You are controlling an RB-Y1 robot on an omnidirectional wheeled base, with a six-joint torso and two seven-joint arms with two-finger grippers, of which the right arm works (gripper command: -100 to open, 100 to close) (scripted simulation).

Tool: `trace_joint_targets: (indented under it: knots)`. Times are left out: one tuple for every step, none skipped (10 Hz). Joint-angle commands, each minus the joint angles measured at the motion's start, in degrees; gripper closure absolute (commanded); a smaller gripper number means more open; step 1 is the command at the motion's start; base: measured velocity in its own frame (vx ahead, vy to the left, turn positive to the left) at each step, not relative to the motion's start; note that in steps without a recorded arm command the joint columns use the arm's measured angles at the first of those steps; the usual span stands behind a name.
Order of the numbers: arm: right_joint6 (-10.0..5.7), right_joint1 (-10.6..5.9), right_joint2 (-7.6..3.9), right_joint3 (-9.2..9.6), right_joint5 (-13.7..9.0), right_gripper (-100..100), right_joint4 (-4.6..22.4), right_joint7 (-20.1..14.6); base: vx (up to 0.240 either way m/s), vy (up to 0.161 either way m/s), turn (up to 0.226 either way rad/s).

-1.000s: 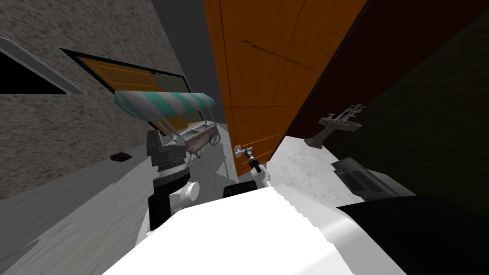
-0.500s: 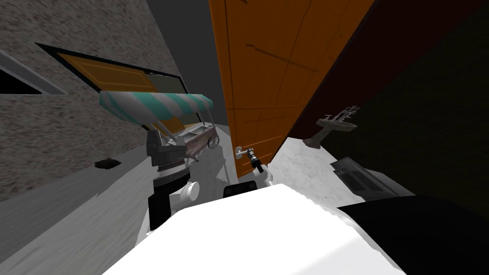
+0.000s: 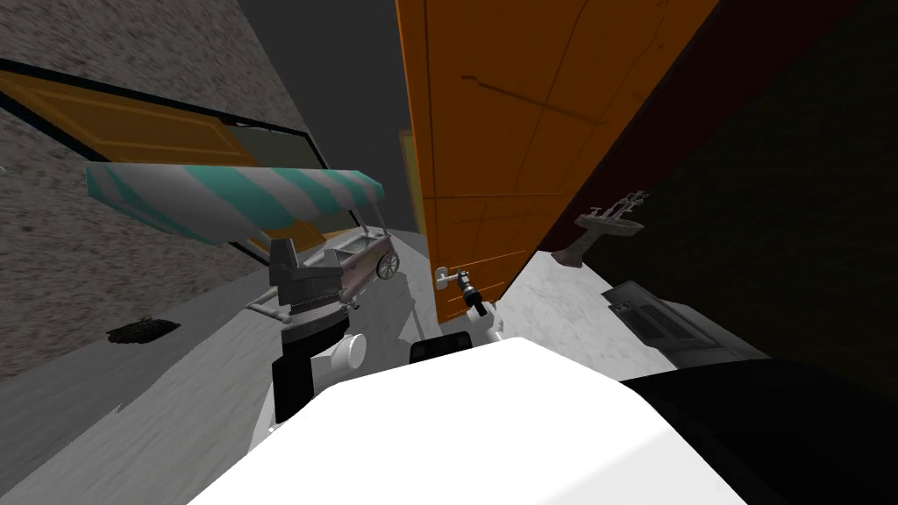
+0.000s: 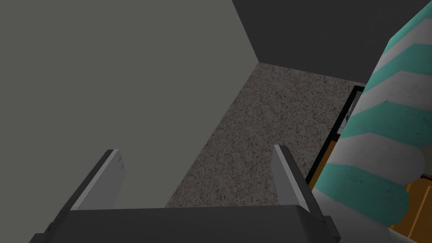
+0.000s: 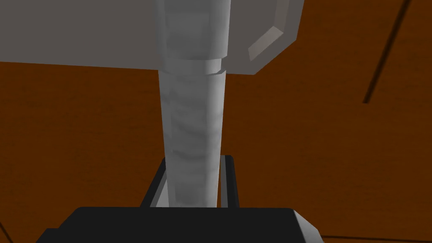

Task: Push the door open

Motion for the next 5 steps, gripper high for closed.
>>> trace_joint_targets:
  knots:
    - [0.06, 0.19, 1.47, -0.75, -0.1, 100, -0.2, 0.2, 0.099, 0.165, -0.115]
    - [0.07, 0.25, 2.17, -1.03, -0.2, 100, -0.3, 0.2, 0.085, 0.165, -0.111]
    - [0.08, 0.31, 2.95, -1.28, -0.2, 100, -0.3, 0.3, 0.019, 0.135, -0.07]
    - [0.1, 0.25, 2.02, -1.78, -0.3, 100, -0.7, 0.1, 0.002, 0.036, -0.052]
    - [0.13, -0.05, 0.24, -3.21, -0.7, 100, -0.5, 0.3, 0.106, 0.092, -0.07]
